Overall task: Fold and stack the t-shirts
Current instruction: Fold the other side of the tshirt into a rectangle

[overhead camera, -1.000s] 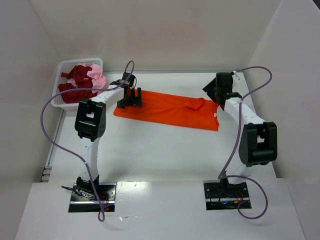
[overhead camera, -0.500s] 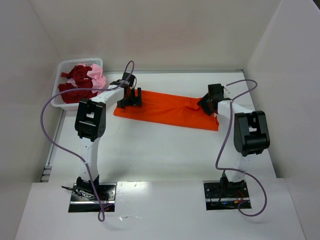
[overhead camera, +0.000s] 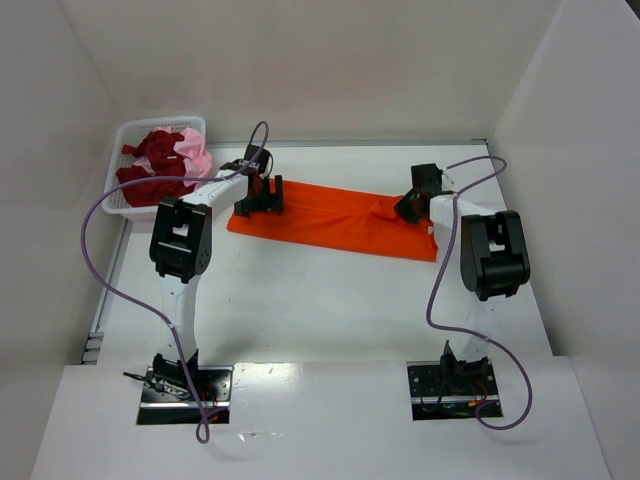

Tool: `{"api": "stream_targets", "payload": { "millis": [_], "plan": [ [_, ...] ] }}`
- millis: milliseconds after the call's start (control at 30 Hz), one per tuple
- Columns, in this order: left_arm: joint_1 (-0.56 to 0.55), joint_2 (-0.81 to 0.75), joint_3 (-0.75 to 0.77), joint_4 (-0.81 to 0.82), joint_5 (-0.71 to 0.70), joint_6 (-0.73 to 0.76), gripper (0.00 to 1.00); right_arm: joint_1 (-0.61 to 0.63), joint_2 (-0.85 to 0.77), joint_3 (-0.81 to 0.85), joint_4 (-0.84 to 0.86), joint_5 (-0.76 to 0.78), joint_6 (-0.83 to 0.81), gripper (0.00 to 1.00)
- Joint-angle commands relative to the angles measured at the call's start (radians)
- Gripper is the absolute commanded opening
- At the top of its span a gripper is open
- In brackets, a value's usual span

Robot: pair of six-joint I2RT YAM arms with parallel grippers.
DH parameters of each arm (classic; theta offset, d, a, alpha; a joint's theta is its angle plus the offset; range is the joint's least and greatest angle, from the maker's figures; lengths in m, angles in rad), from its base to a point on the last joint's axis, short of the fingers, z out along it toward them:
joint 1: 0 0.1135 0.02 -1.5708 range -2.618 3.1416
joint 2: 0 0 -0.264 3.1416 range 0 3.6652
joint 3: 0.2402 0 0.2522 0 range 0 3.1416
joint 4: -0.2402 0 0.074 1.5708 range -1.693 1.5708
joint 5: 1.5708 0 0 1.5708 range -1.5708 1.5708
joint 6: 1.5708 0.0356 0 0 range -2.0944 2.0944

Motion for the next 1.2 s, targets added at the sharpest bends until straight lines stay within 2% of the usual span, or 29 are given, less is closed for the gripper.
{"api": "stream_targets", "payload": {
  "millis": [0, 33, 67, 133, 233, 300, 900, 1167],
  "plan": [
    [-0.005, 0.086, -0.022, 0.007, 0.061, -0.005, 1.00, 0.011, 0.020, 0.054, 0.045, 0.025, -0.002, 0.22],
    [-0.005, 0.095, -0.013, 0.007, 0.061, -0.005, 1.00, 0.011, 0.020, 0.066, 0.045, 0.025, -0.002, 0.14],
    [-0.005, 0.095, -0.013, 0.007, 0.061, -0.005, 1.00, 0.011, 0.031, 0.075, 0.045, 0.025, -0.011, 0.10],
    [-0.005, 0.095, -0.013, 0.007, 0.061, -0.005, 1.00, 0.011, 0.040, 0.085, 0.045, 0.034, -0.011, 0.05],
    [-0.005, 0.095, -0.013, 0.007, 0.061, -0.005, 1.00, 0.011, 0.049, 0.108, 0.045, 0.045, 0.001, 0.05],
    [-0.005, 0.095, -0.013, 0.007, 0.061, -0.005, 1.00, 0.011, 0.084, 0.156, 0.036, 0.054, 0.001, 0.00],
    [-0.026, 0.097, -0.031, 0.007, 0.082, -0.005, 1.00, 0.011, 0.161, 0.250, 0.090, -0.003, -0.014, 0.07],
    [-0.026, 0.068, -0.042, 0.027, 0.082, -0.005, 1.00, 0.011, 0.200, 0.353, 0.105, -0.036, -0.045, 0.18]
  ]
}}
